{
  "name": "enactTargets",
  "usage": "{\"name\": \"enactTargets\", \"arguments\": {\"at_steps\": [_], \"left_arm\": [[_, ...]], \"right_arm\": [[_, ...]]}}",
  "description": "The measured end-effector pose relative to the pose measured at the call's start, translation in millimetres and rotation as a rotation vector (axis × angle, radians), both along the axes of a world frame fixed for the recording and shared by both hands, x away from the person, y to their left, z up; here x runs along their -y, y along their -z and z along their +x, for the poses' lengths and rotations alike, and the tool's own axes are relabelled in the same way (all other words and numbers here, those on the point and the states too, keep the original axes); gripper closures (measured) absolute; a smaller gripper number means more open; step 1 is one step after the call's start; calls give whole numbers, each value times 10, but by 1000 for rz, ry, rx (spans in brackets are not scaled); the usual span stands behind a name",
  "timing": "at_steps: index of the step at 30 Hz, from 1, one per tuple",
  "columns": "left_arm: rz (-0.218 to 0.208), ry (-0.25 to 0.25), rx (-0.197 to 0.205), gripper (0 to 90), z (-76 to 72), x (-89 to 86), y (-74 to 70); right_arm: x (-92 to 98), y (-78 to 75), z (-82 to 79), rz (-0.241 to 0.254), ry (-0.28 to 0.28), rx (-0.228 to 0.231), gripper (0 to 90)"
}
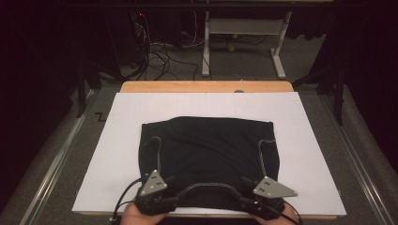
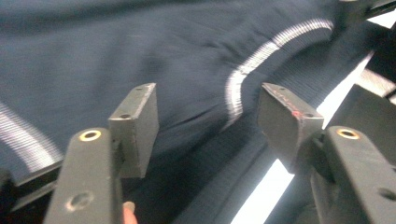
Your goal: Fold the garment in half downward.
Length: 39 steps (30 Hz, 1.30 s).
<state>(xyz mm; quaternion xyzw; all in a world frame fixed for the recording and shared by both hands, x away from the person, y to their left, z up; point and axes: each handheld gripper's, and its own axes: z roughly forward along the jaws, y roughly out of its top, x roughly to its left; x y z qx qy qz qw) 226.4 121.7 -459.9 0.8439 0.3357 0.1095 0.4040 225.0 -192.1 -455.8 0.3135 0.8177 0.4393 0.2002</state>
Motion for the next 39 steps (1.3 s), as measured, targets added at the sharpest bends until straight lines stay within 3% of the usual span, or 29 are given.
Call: {"name": "enactTargets", "arguments": {"at_steps": [2,3,4,6,8,10,16,18,24,26,29,31,33,39], "left_arm": [[80,4,7,314,14,126,82],[97,1,1,317,28,150,110],[117,-6,2,343,49,165,144],[107,-11,9,447,67,136,141],[79,0,-10,625,78,93,126],[65,11,-11,709,39,68,104],[31,66,6,715,-207,-18,-16],[23,79,-12,714,-265,-47,-9],[21,90,-41,710,-273,-40,39],[15,104,-43,677,-270,-47,36],[-42,107,-37,553,-248,-104,-9],[-64,91,-10,490,-224,-159,-54],[-84,69,4,436,-167,-239,-92],[-157,-27,21,350,85,-562,-165]], "right_arm": [[-161,76,18,-91,-12,7,472],[-203,111,38,-119,-7,-4,482],[-219,134,58,-136,-7,-18,525],[-224,173,89,-159,-4,-37,679],[-203,164,83,-146,-10,-44,774],[-189,139,53,-133,-15,-33,799],[-128,54,-135,-89,-65,-4,802],[-105,42,-191,-84,-77,-7,802],[-88,57,-258,-89,-86,-22,798],[-88,62,-264,-88,-87,-31,773],[-83,49,-251,-51,-91,-40,640],[-83,30,-236,-24,-79,-35,557],[-80,24,-198,-21,-49,-7,477],[-70,4,-33,28,-4,-13,339]]}}
